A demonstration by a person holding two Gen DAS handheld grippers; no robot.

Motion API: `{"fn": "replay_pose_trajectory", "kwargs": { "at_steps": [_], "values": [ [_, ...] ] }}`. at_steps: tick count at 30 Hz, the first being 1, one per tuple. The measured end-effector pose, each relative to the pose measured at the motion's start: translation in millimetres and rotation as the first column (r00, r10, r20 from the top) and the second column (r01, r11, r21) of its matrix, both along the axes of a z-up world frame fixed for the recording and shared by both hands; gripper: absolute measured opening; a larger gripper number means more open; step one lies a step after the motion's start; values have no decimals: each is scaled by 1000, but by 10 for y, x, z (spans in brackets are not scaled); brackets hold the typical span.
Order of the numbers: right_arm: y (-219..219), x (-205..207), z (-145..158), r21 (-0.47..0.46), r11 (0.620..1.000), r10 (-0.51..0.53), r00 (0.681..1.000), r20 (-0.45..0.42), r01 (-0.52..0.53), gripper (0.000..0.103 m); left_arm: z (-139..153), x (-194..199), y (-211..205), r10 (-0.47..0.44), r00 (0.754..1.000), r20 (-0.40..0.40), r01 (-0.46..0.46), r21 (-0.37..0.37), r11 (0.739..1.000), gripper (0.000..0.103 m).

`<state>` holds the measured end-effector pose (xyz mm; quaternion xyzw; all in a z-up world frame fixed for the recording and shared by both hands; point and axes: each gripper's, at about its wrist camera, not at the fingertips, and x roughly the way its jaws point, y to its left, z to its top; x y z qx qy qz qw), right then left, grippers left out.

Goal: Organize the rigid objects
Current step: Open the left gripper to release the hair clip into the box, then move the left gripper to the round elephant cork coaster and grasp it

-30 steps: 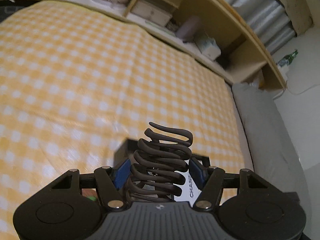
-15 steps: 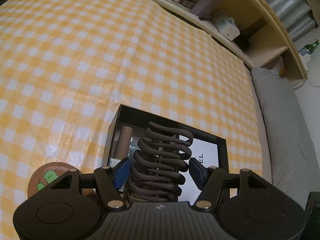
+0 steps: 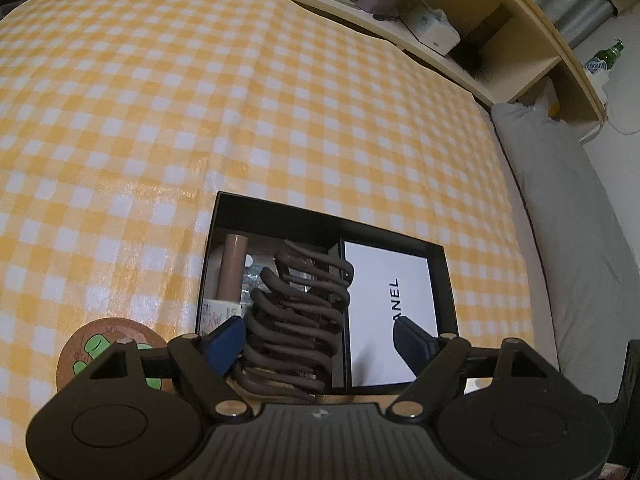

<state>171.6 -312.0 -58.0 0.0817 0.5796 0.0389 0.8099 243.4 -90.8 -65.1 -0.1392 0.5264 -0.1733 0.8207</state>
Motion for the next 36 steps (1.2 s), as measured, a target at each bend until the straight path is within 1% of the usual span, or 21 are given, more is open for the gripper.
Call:
{"fn": "replay_pose_trajectory", "kwargs": {
  "at_steps": [3,9,11,13,18,20,22,24,27,30,32,34,36],
  "values": [
    [1,1,0,0,1000,0,1000,0,0,10,13,-18,-10,-14,1000,1,14,5,1000,82],
    [1,-1,-4,0,1000,0,1000,0,0,10,96,-77,-8,-41,999,23,41,15,999,86],
    [5,2,-3,0,1000,0,1000,1,0,10,162,-130,10,-50,998,49,49,24,999,91],
    [6,0,-5,0,1000,0,1000,1,0,10,263,-205,17,-65,993,95,61,40,997,95],
    [9,4,-5,-1,1000,-1,1000,0,1,10,530,-377,95,-98,976,194,87,65,994,99],
    [9,5,-5,-1,1000,0,1000,1,0,10,656,-427,151,-113,965,238,97,77,992,101],
    [7,6,-6,-3,1000,5,1000,3,-5,10,792,-465,218,-137,946,295,114,96,989,103],
    [2,7,-9,-1,1000,8,1000,6,-8,10,908,-510,294,-163,919,358,125,125,984,103],
    [3,6,-14,-2,1000,8,1000,5,-8,10,1003,-547,411,-209,880,426,144,179,973,103],
    [6,6,-13,-3,1000,7,1000,5,-7,10,975,-549,526,-250,857,451,161,228,960,103],
    [5,7,-15,-3,1000,10,1000,6,-10,10,893,-537,590,-296,842,451,188,269,945,103],
    [-3,8,-16,-3,1000,13,1000,6,-13,10,768,-516,646,-347,822,452,218,312,925,103],
    [6,17,-13,-5,1000,15,1000,6,-15,10,605,-481,684,-409,798,443,257,362,896,103]
  ]
}}
